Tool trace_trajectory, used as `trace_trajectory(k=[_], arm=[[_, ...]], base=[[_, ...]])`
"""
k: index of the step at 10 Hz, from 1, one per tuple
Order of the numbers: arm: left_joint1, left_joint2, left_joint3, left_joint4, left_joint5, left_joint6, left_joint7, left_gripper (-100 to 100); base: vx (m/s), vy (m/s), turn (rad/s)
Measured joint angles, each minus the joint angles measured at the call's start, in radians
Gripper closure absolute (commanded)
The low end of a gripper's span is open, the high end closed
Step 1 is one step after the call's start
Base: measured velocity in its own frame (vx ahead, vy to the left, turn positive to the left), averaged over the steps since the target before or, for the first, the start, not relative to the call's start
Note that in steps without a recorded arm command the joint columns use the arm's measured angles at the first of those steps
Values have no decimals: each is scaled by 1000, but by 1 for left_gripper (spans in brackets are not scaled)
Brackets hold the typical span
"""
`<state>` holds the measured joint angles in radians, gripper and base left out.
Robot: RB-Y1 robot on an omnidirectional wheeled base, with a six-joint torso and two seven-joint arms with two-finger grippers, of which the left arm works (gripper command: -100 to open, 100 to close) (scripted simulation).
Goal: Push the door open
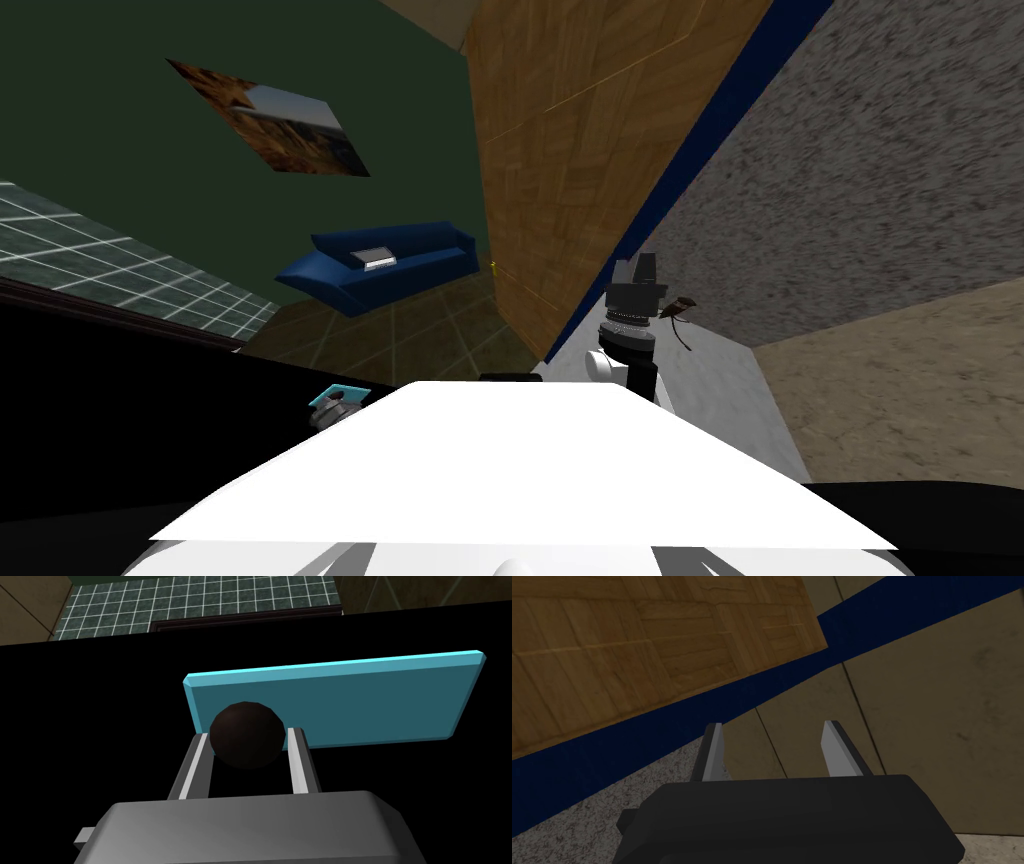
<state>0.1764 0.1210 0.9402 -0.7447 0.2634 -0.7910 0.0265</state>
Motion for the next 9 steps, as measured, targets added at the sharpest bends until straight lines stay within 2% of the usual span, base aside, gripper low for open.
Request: trace_trajectory(k=[1, 2, 3, 5, 7, 9], arm=[[6, 8, 8, 14, 11, -10, 5, 100], [21, -4, 16, -8, 20, -5, 0, 100], [24, -4, 19, -12, 22, -3, -1, 100], [6, -28, 40, -25, 33, 9, -32, 100], [-19, -25, 63, -15, 43, 5, -57, 100], [-36, -47, 94, -50, 57, 18, -96, 100]], base=[[163, 64, 2], [72, 32, 22], [51, 150, 76], [72, 192, 35], [86, 222, 60], [111, 195, 71]])
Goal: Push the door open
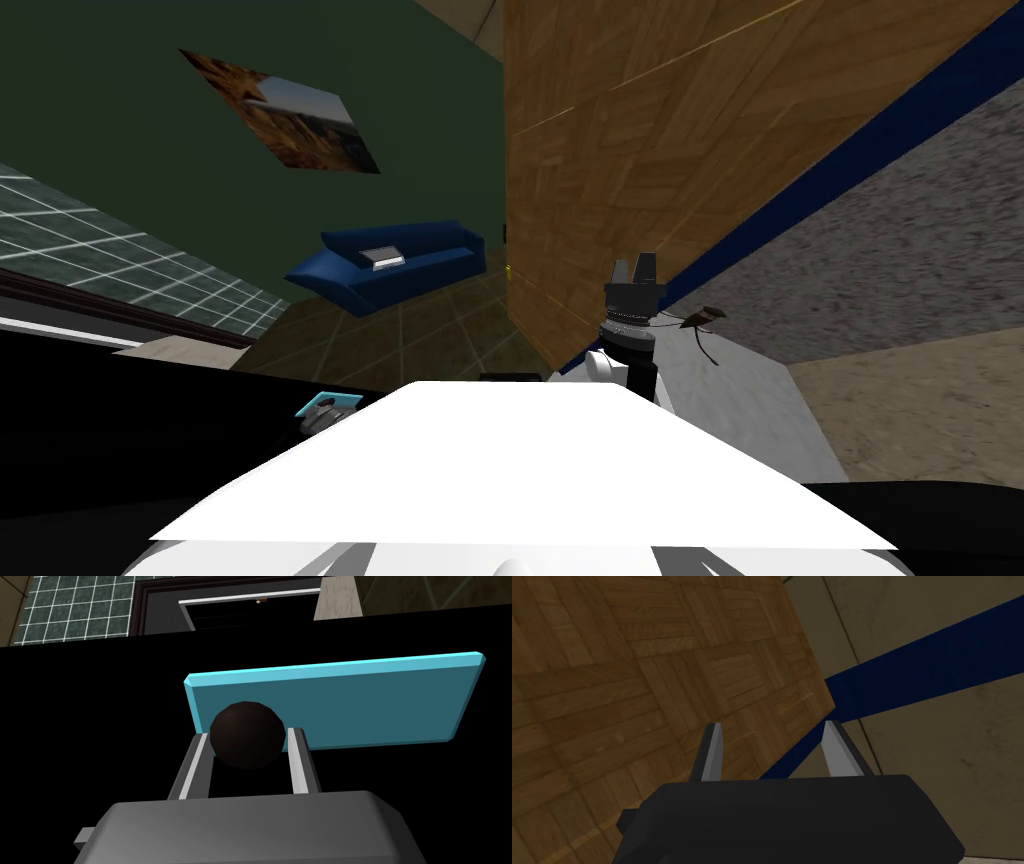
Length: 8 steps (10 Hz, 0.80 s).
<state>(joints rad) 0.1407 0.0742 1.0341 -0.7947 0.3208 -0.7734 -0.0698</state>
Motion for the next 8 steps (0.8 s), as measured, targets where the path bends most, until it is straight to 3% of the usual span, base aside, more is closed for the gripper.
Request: trace_trajectory(k=[3, 5, 7, 8], arm=[[-27, -9, 48, 2, 22, 0, -47, 100], [-31, -35, 77, -29, 35, 14, -78, 100], [-32, -41, 90, -34, 41, 16, -87, 100], [-36, -29, 100, -9, 46, 11, -90, 100]], base=[[155, 150, 78], [116, 90, 52], [90, 128, 32], [145, 145, 30]])
